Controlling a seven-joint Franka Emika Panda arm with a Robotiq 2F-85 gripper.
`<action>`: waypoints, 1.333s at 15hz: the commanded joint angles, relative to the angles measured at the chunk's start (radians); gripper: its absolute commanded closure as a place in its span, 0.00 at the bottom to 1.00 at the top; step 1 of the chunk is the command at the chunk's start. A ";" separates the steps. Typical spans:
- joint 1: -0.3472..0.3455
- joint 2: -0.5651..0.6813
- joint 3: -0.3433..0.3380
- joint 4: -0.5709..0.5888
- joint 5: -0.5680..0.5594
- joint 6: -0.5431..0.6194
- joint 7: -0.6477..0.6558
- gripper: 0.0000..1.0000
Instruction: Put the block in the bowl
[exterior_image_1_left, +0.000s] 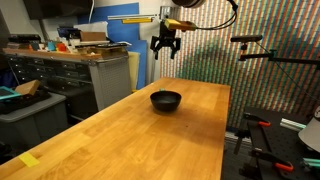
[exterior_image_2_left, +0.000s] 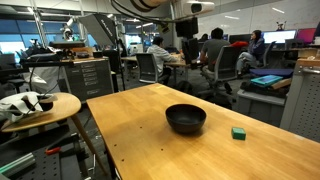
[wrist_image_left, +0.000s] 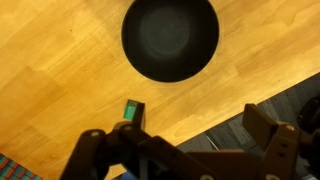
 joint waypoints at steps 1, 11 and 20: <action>0.012 0.098 -0.045 0.087 -0.001 0.034 0.028 0.00; 0.010 0.298 -0.109 0.198 0.036 0.056 0.021 0.00; -0.008 0.453 -0.150 0.325 0.073 0.051 0.017 0.00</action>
